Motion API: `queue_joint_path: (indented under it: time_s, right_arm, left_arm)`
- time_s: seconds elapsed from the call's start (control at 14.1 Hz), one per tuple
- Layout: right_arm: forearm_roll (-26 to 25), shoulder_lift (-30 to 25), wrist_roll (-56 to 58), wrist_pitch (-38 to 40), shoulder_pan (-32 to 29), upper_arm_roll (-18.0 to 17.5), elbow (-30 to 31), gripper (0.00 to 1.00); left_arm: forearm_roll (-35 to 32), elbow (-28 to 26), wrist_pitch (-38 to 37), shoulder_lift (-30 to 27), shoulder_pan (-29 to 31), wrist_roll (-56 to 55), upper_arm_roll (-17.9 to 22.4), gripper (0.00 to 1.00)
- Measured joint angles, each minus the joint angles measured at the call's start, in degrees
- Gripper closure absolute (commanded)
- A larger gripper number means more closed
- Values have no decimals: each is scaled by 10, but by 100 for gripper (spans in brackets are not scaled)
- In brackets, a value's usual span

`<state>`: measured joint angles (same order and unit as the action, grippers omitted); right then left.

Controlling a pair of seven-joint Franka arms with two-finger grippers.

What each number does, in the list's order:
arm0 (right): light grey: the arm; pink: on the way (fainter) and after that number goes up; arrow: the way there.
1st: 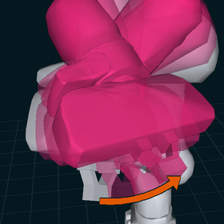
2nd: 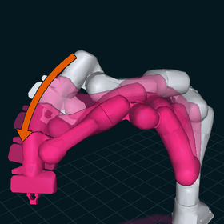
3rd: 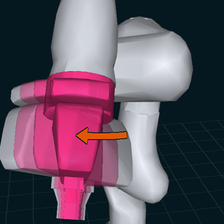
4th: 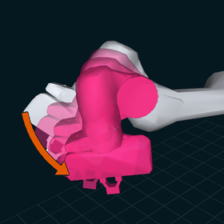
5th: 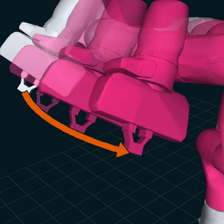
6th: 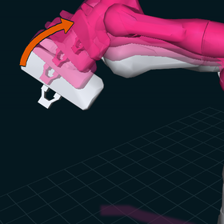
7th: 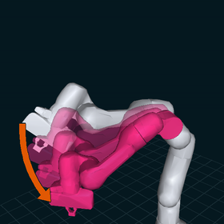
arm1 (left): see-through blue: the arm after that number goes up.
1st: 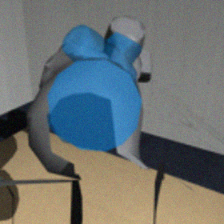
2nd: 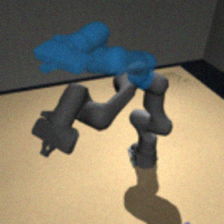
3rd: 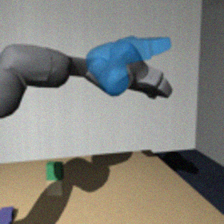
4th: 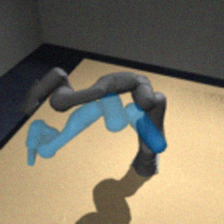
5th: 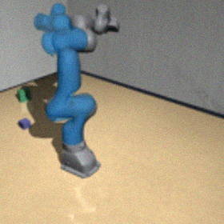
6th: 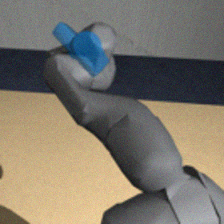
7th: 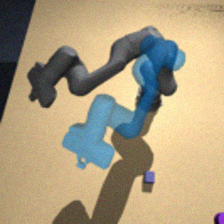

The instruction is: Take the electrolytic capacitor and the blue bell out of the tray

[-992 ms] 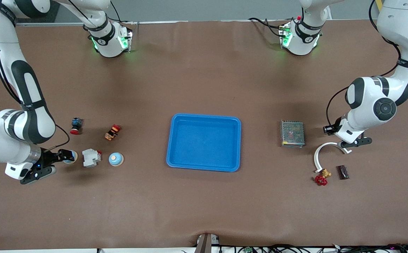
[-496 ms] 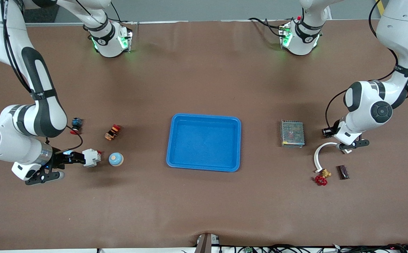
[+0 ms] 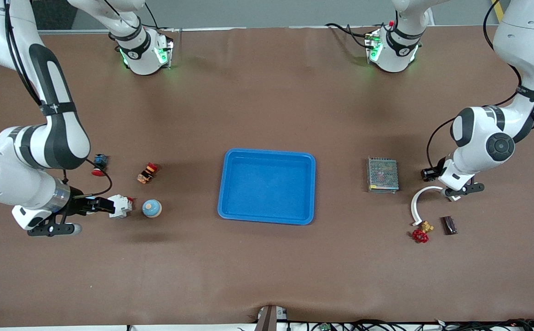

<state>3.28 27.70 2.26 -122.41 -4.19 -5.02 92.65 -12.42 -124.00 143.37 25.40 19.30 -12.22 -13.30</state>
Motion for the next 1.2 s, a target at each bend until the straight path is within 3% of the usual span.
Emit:
queue_joint_path:
  time_s: [0.43, 0.71, 0.99, 1.2]
  right_arm:
    - [-44, -35, -6, 17, 0, 4, 0, 0]
    - [-47, -69, -5, 30, 2, 3, 1, 0]
    - [-48, -115, -6, 79, 29, 9, 0, 0]
    - [-48, -155, -8, 122, 37, 15, 0, 0]
  left_arm:
    - [-1, 27, -4, -2, 15, 25, 1, 0]
    - [-1, 48, -55, -20, 49, 71, 1, 0]
    - [12, 79, -168, -78, 50, 74, -2, 0]
    - [64, 163, -305, -119, 50, 99, -8, 0]
